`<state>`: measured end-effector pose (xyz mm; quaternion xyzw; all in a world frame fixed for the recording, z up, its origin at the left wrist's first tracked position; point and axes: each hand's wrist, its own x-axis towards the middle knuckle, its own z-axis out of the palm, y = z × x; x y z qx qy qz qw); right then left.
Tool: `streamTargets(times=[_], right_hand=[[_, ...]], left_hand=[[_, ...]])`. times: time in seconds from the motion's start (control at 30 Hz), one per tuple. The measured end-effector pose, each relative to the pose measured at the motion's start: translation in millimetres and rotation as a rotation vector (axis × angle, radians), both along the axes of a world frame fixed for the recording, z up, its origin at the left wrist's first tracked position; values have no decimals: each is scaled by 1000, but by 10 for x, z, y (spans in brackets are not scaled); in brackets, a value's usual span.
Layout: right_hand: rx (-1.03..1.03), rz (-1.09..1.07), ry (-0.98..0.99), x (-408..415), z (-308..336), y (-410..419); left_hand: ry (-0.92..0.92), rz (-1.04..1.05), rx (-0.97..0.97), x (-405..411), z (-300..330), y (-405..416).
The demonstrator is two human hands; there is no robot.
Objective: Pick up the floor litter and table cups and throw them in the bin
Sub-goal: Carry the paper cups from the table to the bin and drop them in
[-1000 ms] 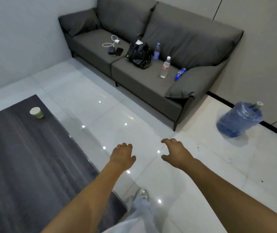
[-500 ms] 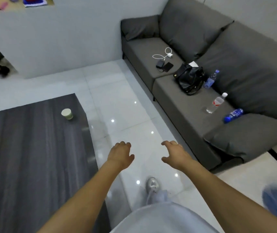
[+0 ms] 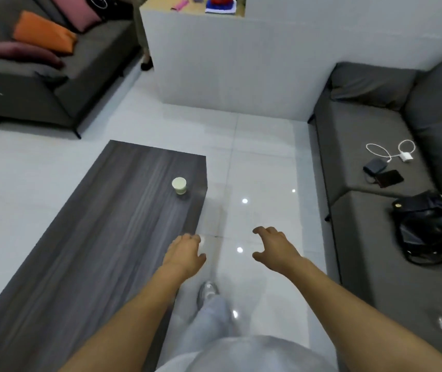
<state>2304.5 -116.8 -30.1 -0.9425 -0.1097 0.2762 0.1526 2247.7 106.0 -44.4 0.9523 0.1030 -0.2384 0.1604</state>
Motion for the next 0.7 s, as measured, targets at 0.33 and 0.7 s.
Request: streamTargets(times=[0.33,0.7], right_hand=[[-12,227,47,1683,-340,1340],[-39,444,123,2922,-775,2558]], left_hand=[[27,218,-14,1299,-237,1142],[119,522,-85,1835,-608,1945]])
